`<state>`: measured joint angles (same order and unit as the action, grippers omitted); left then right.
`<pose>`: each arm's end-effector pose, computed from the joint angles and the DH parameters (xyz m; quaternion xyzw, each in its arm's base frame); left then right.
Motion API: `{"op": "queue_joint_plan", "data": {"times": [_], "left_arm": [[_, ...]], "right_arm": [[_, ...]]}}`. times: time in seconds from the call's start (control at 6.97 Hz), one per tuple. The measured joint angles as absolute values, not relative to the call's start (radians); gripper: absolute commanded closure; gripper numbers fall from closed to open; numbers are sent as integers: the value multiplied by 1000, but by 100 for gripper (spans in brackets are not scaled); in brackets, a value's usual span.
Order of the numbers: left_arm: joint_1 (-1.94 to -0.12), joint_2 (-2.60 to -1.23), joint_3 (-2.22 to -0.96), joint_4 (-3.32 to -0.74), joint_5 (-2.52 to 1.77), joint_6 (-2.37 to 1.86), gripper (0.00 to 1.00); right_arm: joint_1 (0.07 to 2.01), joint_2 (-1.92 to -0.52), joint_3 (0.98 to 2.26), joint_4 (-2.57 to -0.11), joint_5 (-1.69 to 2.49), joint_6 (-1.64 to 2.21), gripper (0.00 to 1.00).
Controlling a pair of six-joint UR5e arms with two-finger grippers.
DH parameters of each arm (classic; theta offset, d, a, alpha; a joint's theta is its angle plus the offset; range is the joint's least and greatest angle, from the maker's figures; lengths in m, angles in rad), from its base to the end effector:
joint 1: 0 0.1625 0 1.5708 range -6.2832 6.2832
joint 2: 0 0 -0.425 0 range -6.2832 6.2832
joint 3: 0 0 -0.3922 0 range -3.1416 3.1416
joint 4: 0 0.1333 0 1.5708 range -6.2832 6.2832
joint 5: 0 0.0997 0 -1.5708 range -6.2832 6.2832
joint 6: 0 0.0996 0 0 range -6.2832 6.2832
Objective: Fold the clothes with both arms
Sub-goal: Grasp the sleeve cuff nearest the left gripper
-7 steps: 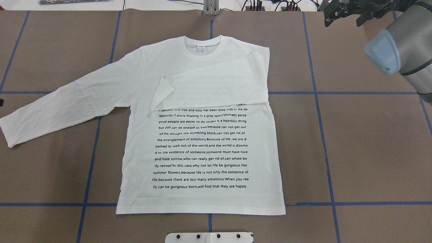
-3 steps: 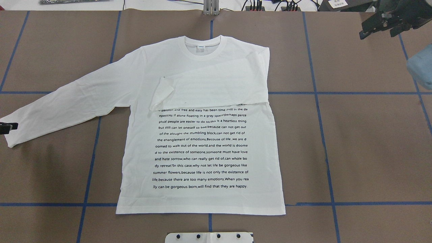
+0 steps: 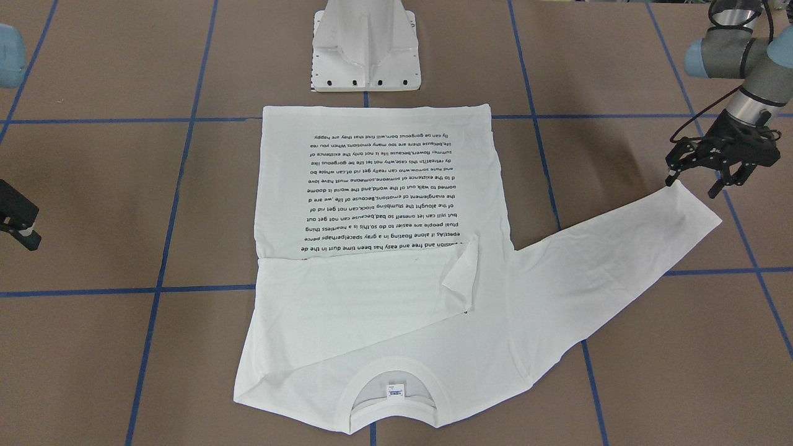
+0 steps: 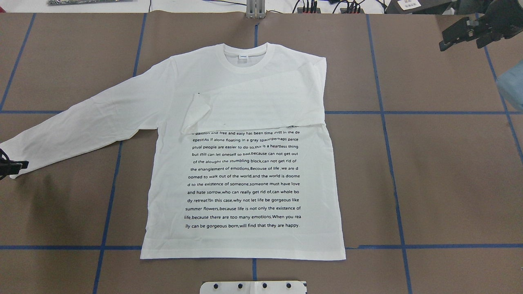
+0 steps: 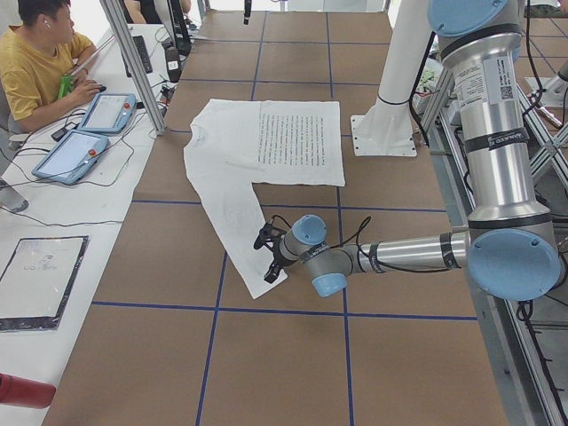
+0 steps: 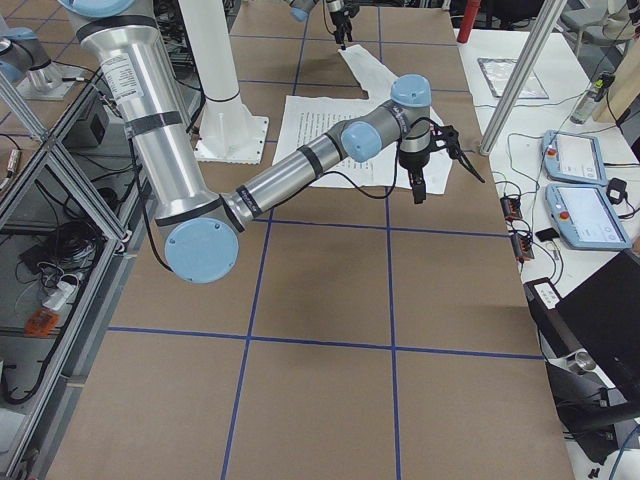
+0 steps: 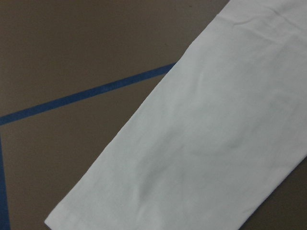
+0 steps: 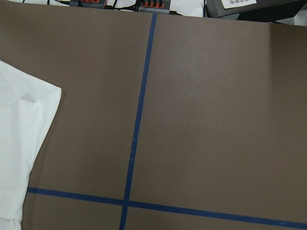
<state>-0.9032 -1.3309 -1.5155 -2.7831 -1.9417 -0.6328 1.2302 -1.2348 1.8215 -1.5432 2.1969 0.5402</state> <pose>0.1766 -0.3810 0.6667 0.2462 0.3950 0.0969 0.8798 -0.1280 -0.5856 0.3551 0.1351 -0.3882 -0.0023 0.9116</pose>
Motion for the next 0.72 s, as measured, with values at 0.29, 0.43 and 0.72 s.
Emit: {"op": "queue_joint_plan", "data": {"times": [0.29, 0.43, 0.72], "left_arm": [[-876, -1320, -1512, -2783, -1919, -631, 30], [-869, -1314, -1511, -2783, -1912, -629, 30], [-854, -1302, -1511, -2784, -1905, -626, 42]], "right_arm": [[1230, -1236, 1824, -1542, 2196, 543, 0], [1230, -1237, 1826, -1542, 2195, 544, 0], [1230, -1241, 1828, -1542, 2193, 546, 0]]}}
